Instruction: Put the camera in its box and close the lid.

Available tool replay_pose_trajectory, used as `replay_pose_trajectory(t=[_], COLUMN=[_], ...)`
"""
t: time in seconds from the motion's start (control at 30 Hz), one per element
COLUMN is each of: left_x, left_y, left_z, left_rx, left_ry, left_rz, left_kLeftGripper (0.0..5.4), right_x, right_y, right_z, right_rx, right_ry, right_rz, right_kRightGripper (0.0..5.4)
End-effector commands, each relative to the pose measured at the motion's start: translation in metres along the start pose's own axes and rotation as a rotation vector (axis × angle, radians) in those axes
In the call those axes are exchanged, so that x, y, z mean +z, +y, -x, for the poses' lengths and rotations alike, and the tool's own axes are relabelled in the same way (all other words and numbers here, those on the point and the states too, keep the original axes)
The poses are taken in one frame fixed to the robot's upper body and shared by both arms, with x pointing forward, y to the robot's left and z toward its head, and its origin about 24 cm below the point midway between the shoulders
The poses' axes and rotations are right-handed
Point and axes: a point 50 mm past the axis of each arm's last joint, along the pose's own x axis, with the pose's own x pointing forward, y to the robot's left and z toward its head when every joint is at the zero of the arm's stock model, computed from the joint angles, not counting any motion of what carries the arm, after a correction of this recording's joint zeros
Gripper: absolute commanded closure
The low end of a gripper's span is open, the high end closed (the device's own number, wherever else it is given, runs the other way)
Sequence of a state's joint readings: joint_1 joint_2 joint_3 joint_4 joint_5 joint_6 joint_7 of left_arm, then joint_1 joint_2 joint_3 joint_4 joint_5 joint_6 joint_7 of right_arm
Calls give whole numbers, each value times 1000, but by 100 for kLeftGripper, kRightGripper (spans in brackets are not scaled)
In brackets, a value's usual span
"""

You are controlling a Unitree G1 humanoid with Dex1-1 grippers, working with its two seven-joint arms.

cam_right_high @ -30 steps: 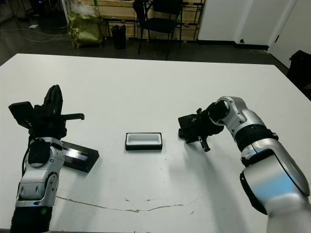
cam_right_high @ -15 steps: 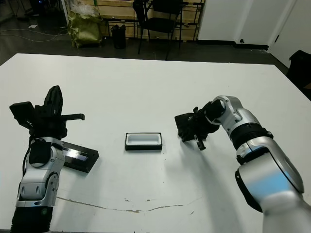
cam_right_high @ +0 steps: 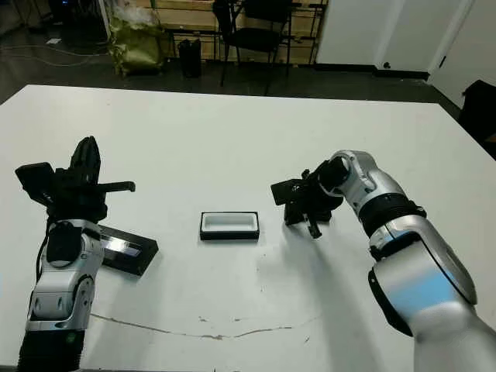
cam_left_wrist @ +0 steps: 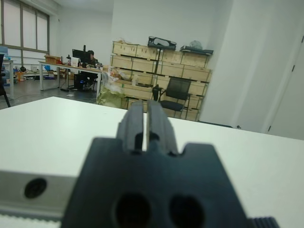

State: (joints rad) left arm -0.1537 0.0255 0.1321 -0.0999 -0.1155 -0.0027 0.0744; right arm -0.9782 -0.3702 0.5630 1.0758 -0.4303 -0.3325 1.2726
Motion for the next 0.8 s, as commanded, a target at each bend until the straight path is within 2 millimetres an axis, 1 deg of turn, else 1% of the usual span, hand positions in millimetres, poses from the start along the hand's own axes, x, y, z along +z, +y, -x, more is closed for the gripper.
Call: replay_pose_trajectory(t=[0.03,0.23,0.4,0.57,0.8], left_x=[-7,-8,-8,-8,-8], left_y=[1,2,2,1,2], left_z=[3,3,4,4,4], left_rx=[12,0,8,3,6], left_ry=[41,34,39,37,44], left_rz=[-8,-2,-5,-3,3], left_kLeftGripper=[539,539,539,539,539], right_x=[-6,-8,-11,-15,-21], right_y=[9,10,10,10,10], right_z=[-11,-18,-19,-20,-19], right_rx=[44,37,13,-15,-75], right_ry=[21,47,55,56,76], right_rz=[-37,-47,-30,-87,-91], right_kRightGripper=[540,540,540,540,540])
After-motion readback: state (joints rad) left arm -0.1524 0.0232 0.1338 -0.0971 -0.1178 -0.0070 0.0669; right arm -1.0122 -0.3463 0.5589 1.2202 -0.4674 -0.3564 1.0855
